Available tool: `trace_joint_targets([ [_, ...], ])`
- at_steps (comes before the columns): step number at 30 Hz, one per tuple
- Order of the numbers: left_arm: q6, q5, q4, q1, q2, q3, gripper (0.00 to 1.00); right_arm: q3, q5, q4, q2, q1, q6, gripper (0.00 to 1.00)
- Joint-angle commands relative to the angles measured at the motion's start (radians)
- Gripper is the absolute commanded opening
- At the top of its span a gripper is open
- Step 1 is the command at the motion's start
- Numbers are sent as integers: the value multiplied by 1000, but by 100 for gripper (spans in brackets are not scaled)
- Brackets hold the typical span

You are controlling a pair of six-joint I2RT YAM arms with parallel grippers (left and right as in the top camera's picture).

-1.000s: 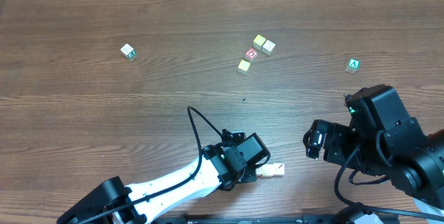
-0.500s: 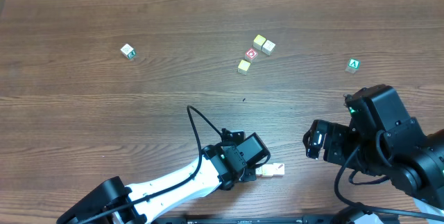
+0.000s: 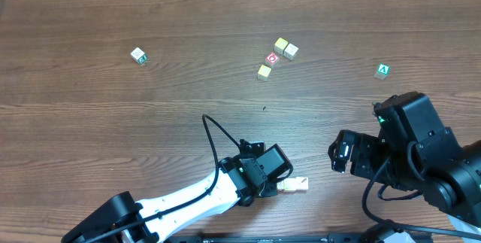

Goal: Flip 4 blocks

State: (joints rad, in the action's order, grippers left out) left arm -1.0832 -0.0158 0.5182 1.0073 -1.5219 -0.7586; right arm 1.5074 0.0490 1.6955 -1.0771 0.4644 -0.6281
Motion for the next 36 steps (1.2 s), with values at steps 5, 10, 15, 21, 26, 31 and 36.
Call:
trace_joint_targets([
  [5, -14, -51, 7, -6, 53, 8, 31, 26, 6, -2, 10, -2, 1, 100],
  [10, -1, -55, 7, -6, 88, 8, 41, 26, 6, -2, 10, -2, 1, 100],
  [15, -3, -79, 39, -6, 100, 8, 27, 26, 6, -2, 10, -2, 1, 100],
  [21, -56, -163, 153, -6, 197, 8, 4, 26, 6, -2, 10, -2, 1, 100],
  [26, -58, -142, 203, -6, 224, 8, 4, 26, 6, -2, 10, -2, 2, 100],
  [31, -55, -29, 203, -6, 172, 8, 4, 26, 6, -2, 10, -2, 1, 100],
  [36, -70, -8, 203, -7, 104, 8, 4, 26, 6, -2, 10, -2, 2, 100],
])
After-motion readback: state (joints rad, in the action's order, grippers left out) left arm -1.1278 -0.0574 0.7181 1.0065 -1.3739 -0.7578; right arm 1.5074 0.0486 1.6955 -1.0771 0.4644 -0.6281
